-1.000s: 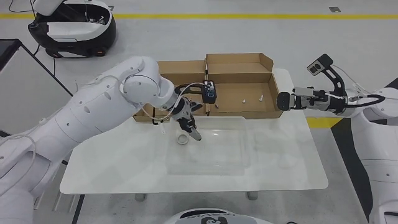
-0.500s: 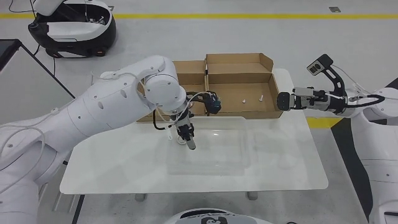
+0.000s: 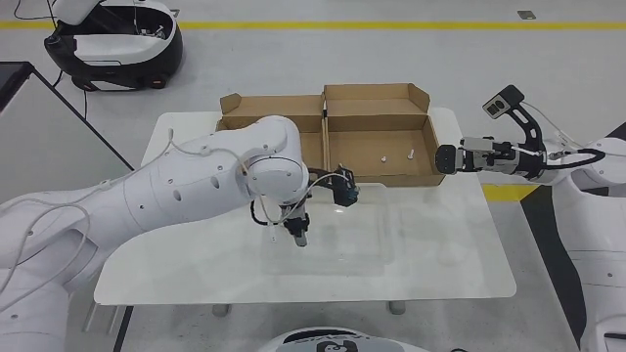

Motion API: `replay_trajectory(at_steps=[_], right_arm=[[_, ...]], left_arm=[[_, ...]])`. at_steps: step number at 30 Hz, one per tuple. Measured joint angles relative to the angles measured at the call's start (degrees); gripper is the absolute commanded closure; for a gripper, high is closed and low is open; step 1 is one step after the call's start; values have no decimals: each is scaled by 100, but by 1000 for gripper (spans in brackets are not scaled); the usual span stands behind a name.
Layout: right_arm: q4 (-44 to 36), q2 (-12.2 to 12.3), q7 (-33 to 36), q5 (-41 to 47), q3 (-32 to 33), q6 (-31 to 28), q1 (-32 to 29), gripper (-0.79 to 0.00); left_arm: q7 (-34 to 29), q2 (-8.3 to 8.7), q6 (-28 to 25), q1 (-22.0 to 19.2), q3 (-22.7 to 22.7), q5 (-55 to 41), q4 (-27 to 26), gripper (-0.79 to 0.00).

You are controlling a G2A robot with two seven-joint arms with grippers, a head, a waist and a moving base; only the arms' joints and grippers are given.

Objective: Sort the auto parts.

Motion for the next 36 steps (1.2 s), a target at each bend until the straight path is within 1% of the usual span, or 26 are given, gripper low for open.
replay_trajectory(at_steps=[1,5,7,9,12,14,22,36], right_arm=[[0,0,0,0,0,0,0,-785],[0,0,0,0,0,0,0,-785],[0,0,0,0,0,0,0,-785],[0,0,0,0,0,0,0,-785],[0,0,0,0,0,0,0,-785],[0,0,0,0,0,0,0,-785],[0,0,0,0,0,0,0,-785],[0,0,0,0,0,0,0,-785]], left_arm=[[-16,-6,15,13,0,23,4,-376],[-40,-40,40,122,0,172,74,-357],[-39,-60,39,226,0,331,157,-336],[-39,-92,39,349,0,512,214,-329],[-39,-153,38,441,0,620,285,-363],[-39,-194,38,515,0,802,366,-348],[-39,-411,38,784,0,1436,760,-271],[-39,-887,37,1120,0,2260,1575,-265]])
